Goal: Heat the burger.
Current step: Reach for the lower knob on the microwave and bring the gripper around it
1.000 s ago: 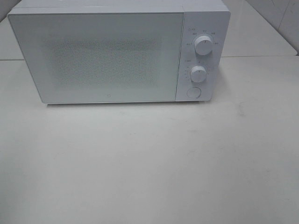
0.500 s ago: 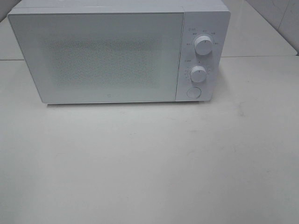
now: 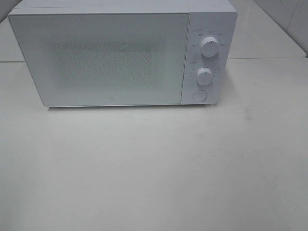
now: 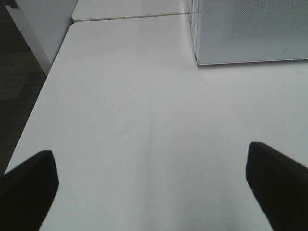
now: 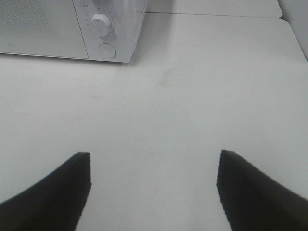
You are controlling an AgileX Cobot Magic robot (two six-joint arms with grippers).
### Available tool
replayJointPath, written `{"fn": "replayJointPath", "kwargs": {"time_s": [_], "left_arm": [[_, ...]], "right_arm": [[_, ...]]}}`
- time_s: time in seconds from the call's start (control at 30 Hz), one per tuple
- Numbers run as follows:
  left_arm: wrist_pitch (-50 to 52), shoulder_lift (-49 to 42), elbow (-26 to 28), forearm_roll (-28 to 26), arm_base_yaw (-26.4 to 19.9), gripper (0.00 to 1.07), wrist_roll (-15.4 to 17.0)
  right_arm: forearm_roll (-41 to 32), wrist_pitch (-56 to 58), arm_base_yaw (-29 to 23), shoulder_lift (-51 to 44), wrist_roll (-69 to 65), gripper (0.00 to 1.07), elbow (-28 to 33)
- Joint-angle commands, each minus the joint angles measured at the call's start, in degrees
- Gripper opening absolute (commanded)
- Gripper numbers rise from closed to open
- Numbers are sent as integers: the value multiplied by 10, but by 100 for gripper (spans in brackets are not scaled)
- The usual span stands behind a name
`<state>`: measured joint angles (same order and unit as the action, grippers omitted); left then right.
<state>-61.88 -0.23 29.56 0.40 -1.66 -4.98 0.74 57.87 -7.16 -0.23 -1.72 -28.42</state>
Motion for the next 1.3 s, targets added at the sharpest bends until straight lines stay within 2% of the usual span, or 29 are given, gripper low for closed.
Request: {"fn": "replayJointPath", "kwargs": {"time_s": [0.03, 0.17, 0.67, 1.3], "left_arm": [[6, -13, -1, -1, -2, 100, 4], [6, -13, -1, -8, -2, 100, 13], [6, -13, -1, -8, -2, 100, 13], [6, -13, -1, -8, -2, 100, 13]], "right_arm": [[-1, -8, 5, -17, 4, 72, 0], [-3, -8, 5, -17, 3, 72, 0], [1, -13, 3, -8, -29, 72, -11], [-2, -238, 3, 237, -33, 72, -19]]}}
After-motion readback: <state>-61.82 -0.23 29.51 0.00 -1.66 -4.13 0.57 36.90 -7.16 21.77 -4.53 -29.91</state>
